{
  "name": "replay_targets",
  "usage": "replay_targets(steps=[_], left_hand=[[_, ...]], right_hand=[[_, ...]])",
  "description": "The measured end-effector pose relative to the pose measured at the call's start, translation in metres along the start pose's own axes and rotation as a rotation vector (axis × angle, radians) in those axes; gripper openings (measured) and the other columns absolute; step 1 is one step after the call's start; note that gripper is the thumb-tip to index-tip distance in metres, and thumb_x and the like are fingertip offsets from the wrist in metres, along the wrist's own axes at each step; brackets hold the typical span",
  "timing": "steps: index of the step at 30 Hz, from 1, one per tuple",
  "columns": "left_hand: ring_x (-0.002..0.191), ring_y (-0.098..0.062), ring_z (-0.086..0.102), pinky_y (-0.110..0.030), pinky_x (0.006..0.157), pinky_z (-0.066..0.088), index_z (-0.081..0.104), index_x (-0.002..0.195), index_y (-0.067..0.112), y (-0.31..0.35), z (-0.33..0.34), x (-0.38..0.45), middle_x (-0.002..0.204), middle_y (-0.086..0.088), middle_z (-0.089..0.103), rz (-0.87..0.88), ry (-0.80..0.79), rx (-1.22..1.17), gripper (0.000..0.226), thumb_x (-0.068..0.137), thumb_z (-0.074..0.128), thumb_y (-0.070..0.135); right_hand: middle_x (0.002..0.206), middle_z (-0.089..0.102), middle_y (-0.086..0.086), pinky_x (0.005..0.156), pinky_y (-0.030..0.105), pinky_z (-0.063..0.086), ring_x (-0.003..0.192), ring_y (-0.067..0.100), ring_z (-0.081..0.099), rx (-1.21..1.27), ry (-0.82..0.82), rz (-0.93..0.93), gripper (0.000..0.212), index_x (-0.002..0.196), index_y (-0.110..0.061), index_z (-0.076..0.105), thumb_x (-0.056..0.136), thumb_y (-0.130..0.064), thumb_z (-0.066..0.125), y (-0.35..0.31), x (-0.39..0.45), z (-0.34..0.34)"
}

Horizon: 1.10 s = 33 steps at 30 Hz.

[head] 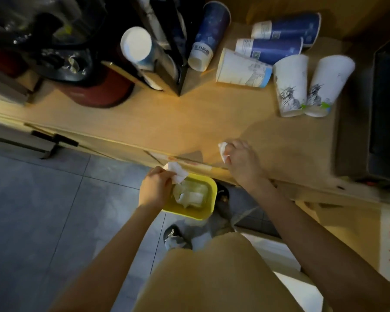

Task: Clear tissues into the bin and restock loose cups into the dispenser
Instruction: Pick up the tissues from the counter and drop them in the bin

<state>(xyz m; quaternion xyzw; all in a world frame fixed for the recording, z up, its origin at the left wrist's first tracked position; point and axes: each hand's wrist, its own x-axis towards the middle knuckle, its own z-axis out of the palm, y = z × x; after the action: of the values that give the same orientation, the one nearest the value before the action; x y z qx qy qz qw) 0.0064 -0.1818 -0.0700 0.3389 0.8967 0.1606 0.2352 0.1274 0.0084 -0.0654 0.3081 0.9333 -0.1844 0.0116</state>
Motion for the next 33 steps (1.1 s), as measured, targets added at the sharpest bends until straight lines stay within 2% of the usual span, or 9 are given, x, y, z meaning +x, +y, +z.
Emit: replay_targets(steps=[2, 5, 7, 9, 12, 15, 21, 27, 33], left_hand=[[0.083, -0.040, 0.060, -0.031, 0.062, 0.039, 0.070, 0.095, 0.007, -0.022, 0.002, -0.019, 0.095, -0.023, 0.063, -0.059, -0.006, -0.047, 0.018, 0.083, 0.056, 0.007], [0.082, -0.040, 0.060, -0.029, 0.063, 0.035, 0.068, 0.098, 0.002, -0.053, 0.007, -0.040, 0.096, -0.025, 0.063, -0.096, -0.033, -0.088, 0.020, 0.085, 0.053, 0.005], [0.081, -0.040, 0.060, -0.033, 0.064, 0.038, 0.067, 0.097, -0.001, -0.072, 0.014, -0.047, 0.093, -0.027, 0.063, -0.090, -0.043, -0.108, 0.020, 0.084, 0.052, 0.002], [0.082, -0.039, 0.060, -0.034, 0.066, 0.043, 0.066, 0.099, -0.001, -0.085, 0.023, -0.051, 0.092, -0.027, 0.064, -0.118, -0.051, -0.155, 0.020, 0.085, 0.051, 0.002], [0.068, -0.029, 0.055, -0.018, 0.051, 0.034, 0.066, 0.083, -0.002, -0.102, 0.040, -0.050, 0.074, -0.019, 0.059, -0.135, -0.090, -0.173, 0.019, 0.088, 0.052, 0.009], [0.063, -0.020, 0.049, -0.011, 0.045, 0.026, 0.066, 0.069, -0.001, -0.117, 0.064, -0.038, 0.066, -0.008, 0.051, -0.110, -0.108, -0.183, 0.028, 0.089, 0.054, 0.016], [0.086, -0.036, 0.063, -0.028, 0.071, 0.043, 0.070, 0.090, -0.003, -0.156, 0.128, -0.006, 0.101, -0.024, 0.067, -0.143, -0.137, -0.196, 0.019, 0.083, 0.057, 0.010], [0.120, -0.033, 0.046, -0.034, 0.098, 0.040, 0.056, 0.119, 0.004, -0.185, 0.239, 0.049, 0.139, -0.017, 0.041, -0.084, -0.307, -0.159, 0.035, 0.085, 0.054, 0.006], [0.112, -0.029, 0.053, -0.033, 0.095, 0.043, 0.054, 0.118, 0.004, -0.215, 0.328, 0.104, 0.127, -0.019, 0.054, -0.058, -0.399, 0.023, 0.030, 0.090, 0.043, 0.003]], right_hand=[[0.119, 0.060, 0.018, 0.087, 0.040, 0.043, 0.110, 0.036, 0.053, 0.048, -0.037, 0.042, 0.029, 0.107, -0.004, 0.063, 0.086, -0.015, 0.045, -0.017, -0.010, 0.013], [0.094, 0.062, 0.018, 0.075, 0.040, 0.047, 0.088, 0.036, 0.058, 0.276, 0.034, 0.103, 0.024, 0.084, -0.011, 0.055, 0.082, -0.028, 0.038, -0.047, -0.032, 0.028], [0.088, 0.062, 0.021, 0.071, 0.039, 0.045, 0.081, 0.038, 0.059, 0.431, 0.057, 0.137, 0.011, 0.088, -0.011, 0.052, 0.082, -0.018, 0.047, -0.063, -0.050, 0.047], [0.099, 0.063, 0.022, 0.071, 0.031, 0.038, 0.090, 0.036, 0.059, 0.467, 0.029, 0.162, 0.025, 0.107, -0.006, 0.053, 0.082, -0.008, 0.054, -0.070, -0.062, 0.071], [0.118, 0.059, 0.017, 0.084, 0.029, 0.041, 0.105, 0.031, 0.056, 0.501, -0.069, 0.273, 0.039, 0.122, -0.011, 0.052, 0.083, -0.007, 0.055, -0.065, -0.072, 0.112], [0.108, 0.061, 0.017, 0.083, 0.033, 0.045, 0.097, 0.030, 0.058, 0.551, -0.075, 0.411, 0.026, 0.106, -0.016, 0.061, 0.082, -0.009, 0.053, -0.048, -0.077, 0.154], [0.102, 0.059, 0.018, 0.075, 0.029, 0.042, 0.090, 0.025, 0.056, 0.546, -0.086, 0.539, 0.020, 0.100, -0.009, 0.064, 0.081, -0.007, 0.059, -0.025, -0.070, 0.233], [0.121, 0.050, 0.016, 0.084, 0.027, 0.043, 0.103, 0.031, 0.057, 0.499, -0.130, 0.656, 0.031, 0.115, -0.013, 0.060, 0.086, -0.004, 0.053, 0.004, -0.052, 0.354], [0.134, 0.047, 0.016, 0.101, 0.037, 0.040, 0.122, 0.031, 0.047, 0.464, -0.314, 0.659, 0.041, 0.131, -0.016, 0.048, 0.090, -0.007, 0.048, 0.041, -0.018, 0.456]])
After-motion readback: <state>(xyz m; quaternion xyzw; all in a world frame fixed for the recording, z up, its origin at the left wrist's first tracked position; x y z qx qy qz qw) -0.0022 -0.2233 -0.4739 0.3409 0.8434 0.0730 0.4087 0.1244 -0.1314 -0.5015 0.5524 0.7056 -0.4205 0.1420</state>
